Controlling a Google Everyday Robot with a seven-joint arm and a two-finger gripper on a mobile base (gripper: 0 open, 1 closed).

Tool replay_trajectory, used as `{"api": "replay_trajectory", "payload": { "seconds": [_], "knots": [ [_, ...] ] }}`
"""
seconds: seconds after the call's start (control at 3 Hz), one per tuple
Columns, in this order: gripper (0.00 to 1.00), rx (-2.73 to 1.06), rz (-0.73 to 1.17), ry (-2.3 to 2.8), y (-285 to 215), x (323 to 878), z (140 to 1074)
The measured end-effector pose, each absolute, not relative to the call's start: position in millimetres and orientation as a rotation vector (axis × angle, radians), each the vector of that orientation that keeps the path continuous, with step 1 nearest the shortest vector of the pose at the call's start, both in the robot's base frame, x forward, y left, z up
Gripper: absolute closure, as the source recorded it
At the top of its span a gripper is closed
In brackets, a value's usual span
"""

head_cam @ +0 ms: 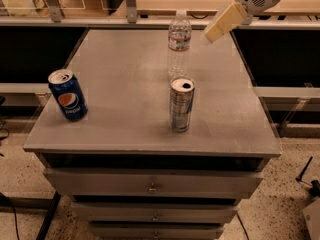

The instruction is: Move water bottle near redbull can

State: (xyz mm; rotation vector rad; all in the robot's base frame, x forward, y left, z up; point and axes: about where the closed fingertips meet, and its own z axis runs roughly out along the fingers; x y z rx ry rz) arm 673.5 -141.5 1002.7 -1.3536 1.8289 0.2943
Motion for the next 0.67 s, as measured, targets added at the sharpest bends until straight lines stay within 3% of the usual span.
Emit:
{"api": "replay_trajectory", "payload": {
  "seconds": [0.67],
  "knots": [
    [0.0,-1.348,0.312,1.817,-134.6,677.0,999.3]
  ]
}}
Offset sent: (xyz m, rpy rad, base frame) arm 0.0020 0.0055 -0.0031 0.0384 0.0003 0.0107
